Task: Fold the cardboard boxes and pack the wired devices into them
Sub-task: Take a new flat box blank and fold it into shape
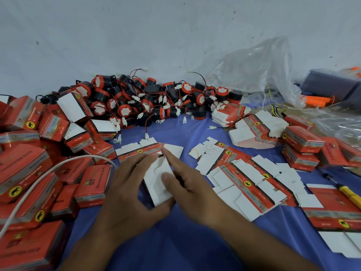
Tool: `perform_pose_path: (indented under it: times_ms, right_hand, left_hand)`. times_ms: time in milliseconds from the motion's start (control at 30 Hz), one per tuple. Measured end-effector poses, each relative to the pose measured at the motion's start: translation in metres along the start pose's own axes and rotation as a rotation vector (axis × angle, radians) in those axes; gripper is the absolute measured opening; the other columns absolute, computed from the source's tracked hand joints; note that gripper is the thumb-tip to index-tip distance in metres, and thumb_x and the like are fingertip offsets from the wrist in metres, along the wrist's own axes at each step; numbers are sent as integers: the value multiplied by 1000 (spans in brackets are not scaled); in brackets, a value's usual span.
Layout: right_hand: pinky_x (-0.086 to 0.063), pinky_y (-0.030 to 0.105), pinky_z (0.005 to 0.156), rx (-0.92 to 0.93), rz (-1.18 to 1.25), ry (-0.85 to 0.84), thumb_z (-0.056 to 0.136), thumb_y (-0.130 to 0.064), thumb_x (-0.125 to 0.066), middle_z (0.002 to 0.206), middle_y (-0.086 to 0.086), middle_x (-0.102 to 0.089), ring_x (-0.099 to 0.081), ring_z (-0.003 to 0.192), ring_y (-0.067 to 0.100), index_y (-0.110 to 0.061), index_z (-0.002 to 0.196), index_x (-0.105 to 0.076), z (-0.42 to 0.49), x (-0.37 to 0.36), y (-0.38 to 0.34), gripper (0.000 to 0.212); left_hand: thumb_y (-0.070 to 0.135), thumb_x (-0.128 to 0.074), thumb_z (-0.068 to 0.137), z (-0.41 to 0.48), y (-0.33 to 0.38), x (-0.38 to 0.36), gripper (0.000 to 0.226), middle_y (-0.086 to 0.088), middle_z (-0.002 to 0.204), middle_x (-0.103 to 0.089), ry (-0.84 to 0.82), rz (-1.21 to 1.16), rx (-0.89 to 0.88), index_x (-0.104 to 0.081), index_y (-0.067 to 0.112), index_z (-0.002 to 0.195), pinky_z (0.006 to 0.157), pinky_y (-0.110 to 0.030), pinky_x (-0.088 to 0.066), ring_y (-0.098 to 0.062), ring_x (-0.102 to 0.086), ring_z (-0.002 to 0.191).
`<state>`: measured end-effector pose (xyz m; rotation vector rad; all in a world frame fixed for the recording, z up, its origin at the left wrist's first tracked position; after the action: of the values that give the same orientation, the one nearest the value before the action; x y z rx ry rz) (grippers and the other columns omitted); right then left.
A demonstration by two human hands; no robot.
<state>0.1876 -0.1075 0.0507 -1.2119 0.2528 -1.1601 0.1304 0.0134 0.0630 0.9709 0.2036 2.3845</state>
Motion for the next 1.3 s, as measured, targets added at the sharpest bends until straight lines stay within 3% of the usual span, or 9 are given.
perform_pose_path:
  times_ms: [167,267,400,567,667,800,1100,1167,1300]
  right_hand:
    - [-50,37,85,56,-39,24,106,-16,-43,109,9,-67,-62,97,21,-54,125,-48,0,1,-5,43]
    - [-47,28,97,35,-51,1,106,-14,-45,123,3,-65,-60,112,14,-40,142,-42,0,-1,-3,44]
    - [-25,9,110,44,-110,-95,107,-12,-42,144,-14,-42,-36,133,-12,-27,151,-21,-2,-5,2,51]
    - [-21,21,122,-158,281,-158,104,-35,-44,152,-32,-32,-26,141,-15,-41,151,-24,-3,-11,12,52]
    - [-24,33,124,-212,498,-90,100,-30,-45,156,-14,-41,-34,145,0,-40,143,-39,1,-9,14,44]
    - [-37,41,117,-206,641,-94,102,-5,-51,141,3,-60,-49,136,20,-32,141,-53,3,-4,16,47]
    - [-57,37,85,-140,395,-73,100,-19,-61,113,-2,-74,-69,99,11,-50,128,-60,4,-3,10,42]
    - [-57,27,83,-157,371,-97,99,-25,-63,112,-9,-73,-69,97,8,-47,135,-55,6,2,9,43]
    - [-55,40,95,-231,105,-166,88,-39,-72,110,-11,-70,-68,101,9,-32,134,-57,8,14,17,49]
  left_hand:
    - [41,-70,74,0,1,1,71,-12,127,-58,16,-10,-34,-55,-2,128,98,-46,-48,-29,-55,119]
    - [39,-69,73,0,1,1,71,-11,129,-57,21,-19,-37,-53,1,130,100,-43,-46,-27,-54,121]
    - [39,-69,70,-3,0,-2,75,-12,130,-55,-7,17,-15,-54,-2,131,95,-52,-48,-30,-53,122]
    - [43,-71,73,-1,-2,-3,74,-11,131,-56,-35,-9,20,-55,-2,130,96,-53,-47,-31,-53,123]
    - [43,-69,74,-1,0,-2,73,-10,132,-55,-33,-40,42,-54,0,131,99,-50,-46,-29,-51,125]
    - [44,-67,75,-3,0,-1,73,-4,136,-48,-50,-117,79,-48,10,137,104,-42,-43,-23,-46,130]
    - [45,-68,76,-4,-1,-3,72,-1,137,-46,-49,-94,43,-47,13,137,101,-47,-45,-23,-45,130]
    - [47,-69,77,-4,-1,-1,75,1,139,-44,-7,-103,57,-42,17,140,105,-41,-44,-20,-44,131]
    - [49,-70,77,-4,-2,-2,84,15,146,-36,2,-144,49,-29,28,147,111,-20,-32,-8,-36,138]
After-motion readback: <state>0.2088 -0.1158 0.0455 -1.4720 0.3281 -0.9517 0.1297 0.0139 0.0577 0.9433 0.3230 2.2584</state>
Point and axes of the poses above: each hand's wrist, its own z-axis towards the middle knuckle, its own x-axis out of the back of the hand, y = z × x, the point moved 6 cm from there along z, towards the middle knuckle
